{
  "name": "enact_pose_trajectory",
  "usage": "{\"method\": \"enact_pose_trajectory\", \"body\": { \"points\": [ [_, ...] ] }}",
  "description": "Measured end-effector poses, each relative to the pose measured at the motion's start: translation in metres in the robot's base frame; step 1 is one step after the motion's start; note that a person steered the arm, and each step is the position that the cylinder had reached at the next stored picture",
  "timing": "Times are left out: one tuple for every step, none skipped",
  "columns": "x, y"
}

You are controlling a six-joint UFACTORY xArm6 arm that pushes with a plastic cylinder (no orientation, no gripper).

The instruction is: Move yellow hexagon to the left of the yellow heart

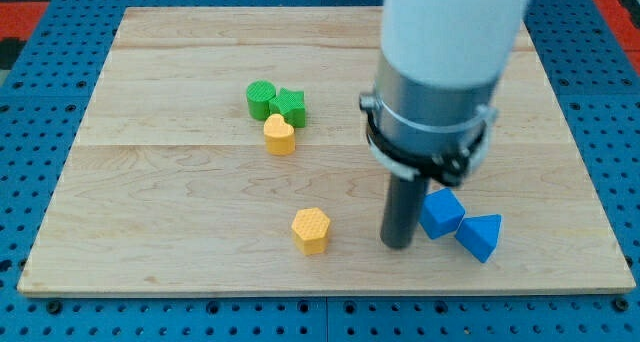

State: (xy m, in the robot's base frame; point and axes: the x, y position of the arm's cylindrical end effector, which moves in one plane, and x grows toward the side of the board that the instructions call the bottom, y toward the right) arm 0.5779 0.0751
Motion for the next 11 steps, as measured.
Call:
{"method": "enact_pose_trajectory", "body": {
  "points": [
    [0.006,-0.059],
    [-0.032,-0.124],
    [-0.075,-0.134],
    [-0.044,-0.123],
    [-0.041,-0.110],
    [-0.046,-0.164],
    [-0.043,-0.165],
    [-0.052,-0.146],
    [-0.039,-0.143],
    [-0.034,-0.159],
    [-0.035,-0.188]
  ]
}}
